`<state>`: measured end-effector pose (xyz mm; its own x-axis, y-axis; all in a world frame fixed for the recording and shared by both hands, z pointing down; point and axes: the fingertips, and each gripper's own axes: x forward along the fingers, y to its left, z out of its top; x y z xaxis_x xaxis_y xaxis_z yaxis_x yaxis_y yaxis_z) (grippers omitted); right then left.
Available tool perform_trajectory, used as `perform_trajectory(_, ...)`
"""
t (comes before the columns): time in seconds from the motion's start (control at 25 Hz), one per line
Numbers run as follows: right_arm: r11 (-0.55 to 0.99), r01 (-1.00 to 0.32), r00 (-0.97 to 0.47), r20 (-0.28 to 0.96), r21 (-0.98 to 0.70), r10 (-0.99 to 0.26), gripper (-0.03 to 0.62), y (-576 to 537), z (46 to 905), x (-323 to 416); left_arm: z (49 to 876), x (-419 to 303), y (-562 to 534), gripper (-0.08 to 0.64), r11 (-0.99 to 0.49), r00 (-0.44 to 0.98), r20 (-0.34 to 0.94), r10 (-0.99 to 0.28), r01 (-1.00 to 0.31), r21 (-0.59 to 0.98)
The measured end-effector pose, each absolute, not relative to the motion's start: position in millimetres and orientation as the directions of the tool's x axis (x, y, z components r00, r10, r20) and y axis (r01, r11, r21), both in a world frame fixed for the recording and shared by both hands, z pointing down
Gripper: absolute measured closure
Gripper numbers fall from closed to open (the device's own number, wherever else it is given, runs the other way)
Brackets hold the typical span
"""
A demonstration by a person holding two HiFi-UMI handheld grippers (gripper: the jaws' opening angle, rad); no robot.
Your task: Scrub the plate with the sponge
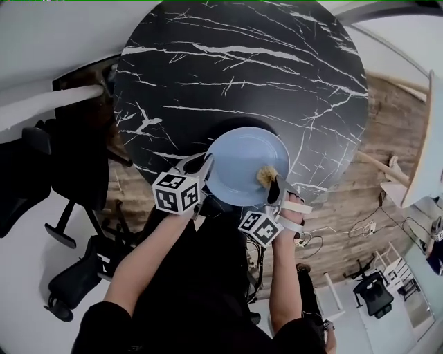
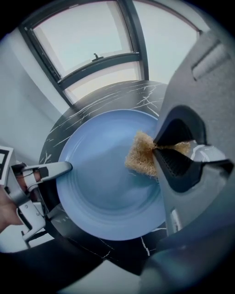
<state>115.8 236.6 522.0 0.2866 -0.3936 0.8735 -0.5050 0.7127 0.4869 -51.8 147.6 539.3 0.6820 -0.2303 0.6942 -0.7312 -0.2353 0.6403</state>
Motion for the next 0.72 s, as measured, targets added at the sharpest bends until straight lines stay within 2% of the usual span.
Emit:
perform_trajectory(0.44,0.683,-0.646,0.219,0.940,0.341,-0.262,0.571,272,523,78,540,-52,153,0.538,-0.213,0.700,0.689,-0.188,-0.714,0.667)
perform_trajectory(0.72,0.689,-0.679,0.151,0.967,0.253,-0.206,0.571,285,528,36,541,-52,155,0.535,-0.216,0.708,0.686,-0.169,-0.706,0.675)
